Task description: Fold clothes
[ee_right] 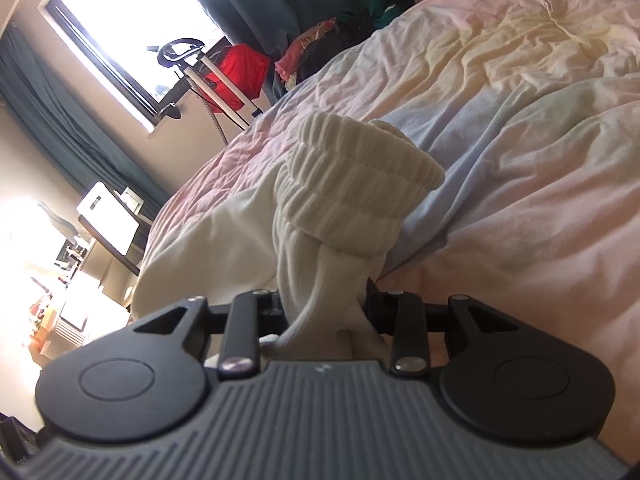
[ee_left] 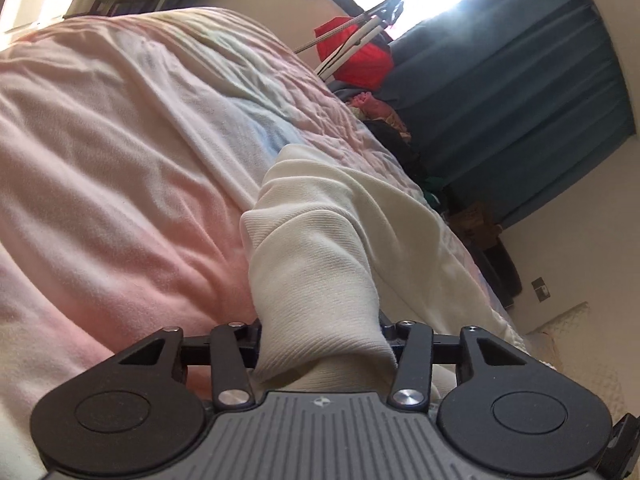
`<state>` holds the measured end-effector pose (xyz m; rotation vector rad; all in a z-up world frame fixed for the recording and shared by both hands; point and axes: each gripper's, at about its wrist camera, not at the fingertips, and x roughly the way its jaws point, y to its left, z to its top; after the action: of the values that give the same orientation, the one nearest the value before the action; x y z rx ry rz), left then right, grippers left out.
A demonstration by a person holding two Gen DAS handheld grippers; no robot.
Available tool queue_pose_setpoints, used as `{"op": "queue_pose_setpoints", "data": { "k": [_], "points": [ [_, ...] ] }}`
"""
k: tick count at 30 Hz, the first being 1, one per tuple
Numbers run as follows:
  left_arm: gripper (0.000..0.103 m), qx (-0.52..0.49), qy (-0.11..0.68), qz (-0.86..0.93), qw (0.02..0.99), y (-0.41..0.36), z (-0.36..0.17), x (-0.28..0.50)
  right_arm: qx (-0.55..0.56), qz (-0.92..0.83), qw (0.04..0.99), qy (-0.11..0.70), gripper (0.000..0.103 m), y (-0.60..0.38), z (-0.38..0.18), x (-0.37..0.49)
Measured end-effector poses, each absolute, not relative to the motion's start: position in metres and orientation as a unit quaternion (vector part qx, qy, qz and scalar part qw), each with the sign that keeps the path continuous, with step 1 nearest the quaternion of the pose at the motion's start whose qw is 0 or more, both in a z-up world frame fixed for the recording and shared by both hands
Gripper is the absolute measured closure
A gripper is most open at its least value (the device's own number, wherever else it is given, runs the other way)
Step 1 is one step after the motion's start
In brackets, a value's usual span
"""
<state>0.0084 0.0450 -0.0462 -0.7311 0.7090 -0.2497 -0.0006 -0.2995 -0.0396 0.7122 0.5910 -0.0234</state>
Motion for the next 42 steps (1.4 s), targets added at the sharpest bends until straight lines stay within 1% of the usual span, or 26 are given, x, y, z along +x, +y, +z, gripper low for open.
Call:
{"op": "queue_pose_setpoints", "data": {
  "k": [2, 5, 11, 15, 19, 22, 24, 26, 28, 30, 33, 35, 37, 39, 42],
  "points": [
    [0.06, -0.345, 0.333, -0.134, 0.867, 0.035, -0.033, 0.009, 0.353, -0.013, 0.896, 0.268, 0.069, -0.307, -0.024, -0.01],
    [0.063, -0.337, 0.335, -0.162, 0.865, -0.017, -0.004, 0.032, 0.37, -0.023, 0.896, 0.244, 0.069, -0.334, -0.001, -0.023],
    [0.064, -0.321, 0.341, -0.216, 0.857, -0.123, 0.05, 0.08, 0.413, -0.077, 0.88, 0.223, 0.069, -0.431, 0.034, -0.016],
    [0.064, -0.335, 0.372, -0.235, 0.833, -0.211, 0.064, 0.147, 0.419, -0.12, 0.878, 0.199, 0.069, -0.498, 0.057, 0.009],
    [0.064, -0.351, 0.381, -0.237, 0.822, -0.287, 0.075, 0.22, 0.428, -0.15, 0.871, 0.188, 0.069, -0.558, 0.073, 0.054],
    [0.064, -0.335, 0.384, -0.243, 0.825, -0.34, 0.074, 0.273, 0.424, -0.174, 0.868, 0.189, 0.069, -0.594, 0.076, 0.091],
    [0.064, -0.32, 0.389, -0.251, 0.827, -0.364, 0.068, 0.298, 0.425, -0.188, 0.866, 0.188, 0.069, -0.614, 0.07, 0.113],
    [0.064, -0.281, 0.388, -0.268, 0.836, -0.382, 0.056, 0.317, 0.424, -0.197, 0.863, 0.189, 0.069, -0.63, 0.052, 0.129],
    [0.064, -0.244, 0.385, -0.283, 0.844, -0.393, 0.037, 0.329, 0.437, -0.2, 0.855, 0.195, 0.069, -0.639, 0.021, 0.136],
    [0.064, -0.221, 0.401, -0.288, 0.841, -0.397, 0.009, 0.337, 0.454, -0.203, 0.844, 0.202, 0.069, -0.648, -0.013, 0.142],
    [0.063, -0.194, 0.418, -0.287, 0.84, -0.389, -0.037, 0.339, 0.474, -0.198, 0.833, 0.208, 0.069, -0.639, -0.064, 0.131],
    [0.058, -0.179, 0.411, -0.3, 0.842, -0.373, -0.063, 0.333, 0.486, -0.193, 0.825, 0.212, 0.068, -0.628, -0.098, 0.119],
    [0.046, -0.15, 0.407, -0.315, 0.844, -0.357, -0.083, 0.323, 0.496, -0.186, 0.82, 0.215, 0.063, -0.615, -0.124, 0.102],
    [0.04, -0.131, 0.396, -0.329, 0.847, -0.345, -0.089, 0.313, 0.508, -0.176, 0.818, 0.206, 0.06, -0.607, -0.144, 0.087],
    [0.04, -0.113, 0.385, -0.336, 0.852, -0.333, -0.077, 0.297, 0.54, -0.166, 0.798, 0.21, 0.059, -0.612, -0.146, 0.084]
  ]
}}
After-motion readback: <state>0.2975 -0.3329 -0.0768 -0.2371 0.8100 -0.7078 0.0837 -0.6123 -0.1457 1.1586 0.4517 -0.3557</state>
